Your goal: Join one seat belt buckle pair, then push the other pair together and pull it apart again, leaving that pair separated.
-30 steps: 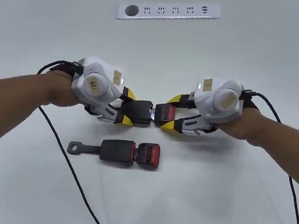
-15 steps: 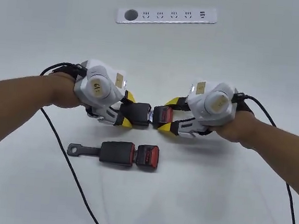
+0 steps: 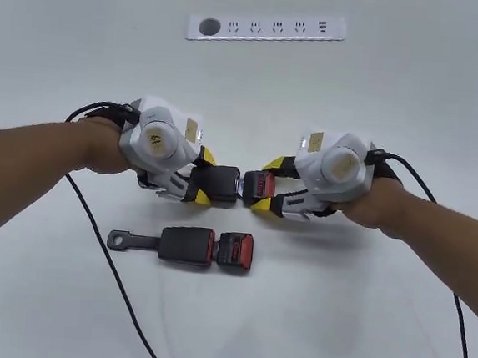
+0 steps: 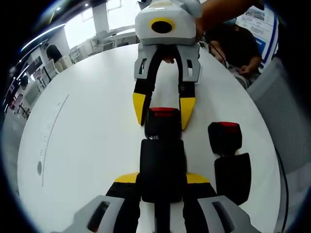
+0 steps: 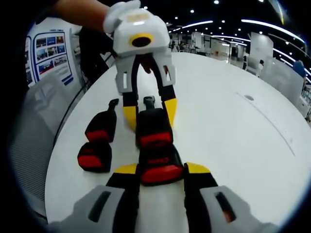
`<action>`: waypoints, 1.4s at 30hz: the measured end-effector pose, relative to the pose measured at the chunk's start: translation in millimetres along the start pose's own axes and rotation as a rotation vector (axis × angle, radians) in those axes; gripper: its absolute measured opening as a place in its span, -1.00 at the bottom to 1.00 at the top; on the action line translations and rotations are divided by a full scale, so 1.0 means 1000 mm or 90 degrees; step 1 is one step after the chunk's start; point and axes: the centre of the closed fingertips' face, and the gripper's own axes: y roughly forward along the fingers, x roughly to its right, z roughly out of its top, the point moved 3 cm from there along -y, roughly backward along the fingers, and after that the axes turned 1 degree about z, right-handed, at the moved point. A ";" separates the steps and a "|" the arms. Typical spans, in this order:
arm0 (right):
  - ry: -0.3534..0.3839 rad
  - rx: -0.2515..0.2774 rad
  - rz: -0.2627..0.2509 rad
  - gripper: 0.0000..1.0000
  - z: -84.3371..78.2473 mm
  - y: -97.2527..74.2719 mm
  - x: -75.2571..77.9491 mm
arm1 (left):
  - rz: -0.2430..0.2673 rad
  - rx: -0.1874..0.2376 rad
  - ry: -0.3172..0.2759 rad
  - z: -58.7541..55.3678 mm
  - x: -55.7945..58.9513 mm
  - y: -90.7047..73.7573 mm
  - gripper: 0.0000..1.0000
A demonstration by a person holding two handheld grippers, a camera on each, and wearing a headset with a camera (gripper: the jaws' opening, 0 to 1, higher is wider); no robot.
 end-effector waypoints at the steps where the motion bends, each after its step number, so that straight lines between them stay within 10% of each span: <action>1: -0.002 -0.002 0.000 -0.29 0.000 0.000 0.000 | 0.000 0.000 0.000 0.000 0.000 0.000 -0.32; 30: -0.019 -0.043 -0.001 -0.28 -0.010 -0.012 0.004 | 0.006 0.008 -0.005 -0.005 -0.002 0.001 -0.31; 42: -0.010 -0.038 -0.014 -0.27 -0.037 -0.048 0.003 | 0.006 0.011 -0.008 -0.005 -0.002 0.002 -0.31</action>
